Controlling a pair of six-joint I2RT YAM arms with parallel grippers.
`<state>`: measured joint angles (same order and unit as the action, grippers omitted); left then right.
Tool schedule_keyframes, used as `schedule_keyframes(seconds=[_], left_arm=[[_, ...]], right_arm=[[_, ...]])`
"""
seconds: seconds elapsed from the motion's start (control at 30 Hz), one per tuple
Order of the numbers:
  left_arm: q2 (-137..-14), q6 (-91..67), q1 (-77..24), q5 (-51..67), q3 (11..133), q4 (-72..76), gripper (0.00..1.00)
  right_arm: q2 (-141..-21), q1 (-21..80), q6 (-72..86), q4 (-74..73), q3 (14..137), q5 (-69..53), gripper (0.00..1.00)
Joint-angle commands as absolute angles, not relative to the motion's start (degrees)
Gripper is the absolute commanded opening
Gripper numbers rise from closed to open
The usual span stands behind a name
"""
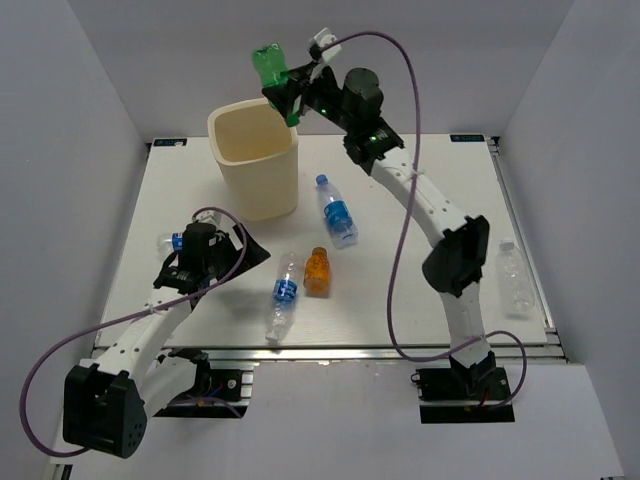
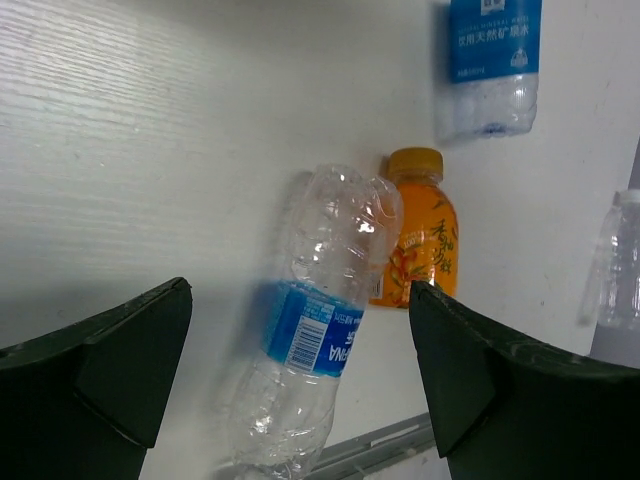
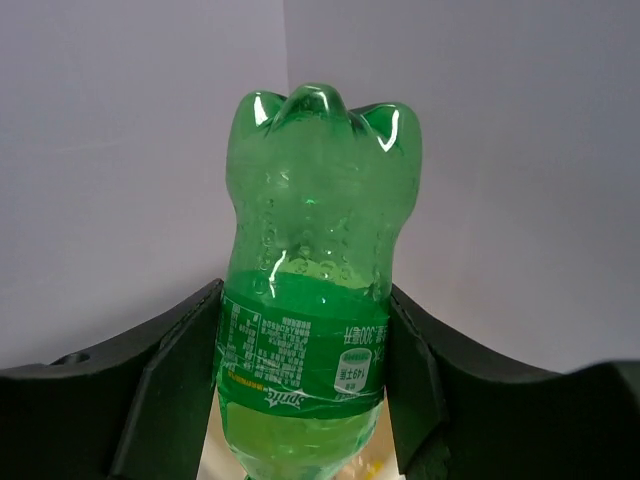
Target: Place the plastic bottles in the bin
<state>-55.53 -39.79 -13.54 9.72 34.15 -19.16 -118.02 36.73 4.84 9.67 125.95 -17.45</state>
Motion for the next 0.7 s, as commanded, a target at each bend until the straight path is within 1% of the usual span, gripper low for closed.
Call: schedule_keyframes(seconds=[0.0,0.07,0.1,0.13,0.2,0.23,0.3,0.43,0.5,0.6,0.63,0.67], left_arm=[[-55.8,-38.1,-13.9,15.6,33.3,-15.8,0.98],[-55.2,-37.9,-14.1,15.6,33.2,-16.3,0.98],[-55.0,-37.9,-14.1,15.4,33.5,-16.7,0.98],[-54.7,-37.8,-14.1,15.0,33.5,-17.0,0.98],[-54.0,-37.5,-14.2,15.4,33.4,-16.8,0.98],[-53.8,-37.4,-14.2,15.7,33.3,-16.7,0.98],[-54.0,-36.9,-14.2,16.1,33.6,-16.9,0.98],[-54.8,-36.1,-14.3,16.7,34.8,-17.8,0.98],[-55.1,-35.4,-14.3,17.1,35.4,-18.9,0.98],[-56.3,-34.9,-14.5,19.9,35.2,-18.9,0.98],[-57.0,-34.5,-14.6,20.8,35.3,-19.3,0.98],[-57.6,-34.3,-14.8,21.4,35.8,-19.8,0.98]], right_arm=[[-126.5,40.1,6.5,15.6,135.9,-14.2,0.48],[-128.3,41.2,4.5,19.4,136.4,-9.1,0.57],[-129.7,41.8,4.0,20.7,136.2,-8.0,0.64],[-130.3,42.0,4.2,21.5,136.7,-7.3,0.76],[-132.8,42.0,4.7,20.9,138.6,-7.2,0.81],[-133.2,42.1,4.8,20.0,140.5,-7.6,0.87],[-132.5,42.4,4.2,19.5,139.7,-8.4,0.89],[-129.1,42.5,2.2,17.9,136.7,-8.6,0.89],[-125.6,42.5,0.4,15.6,134.5,-8.6,0.89],[-117.6,42.4,-1.8,9.6,126.7,-5.4,0.89],[-115.1,42.3,-2.2,8.6,123.7,-2.3,0.89],[-109.4,41.9,-2.4,7.9,116.1,-0.6,0.89]])
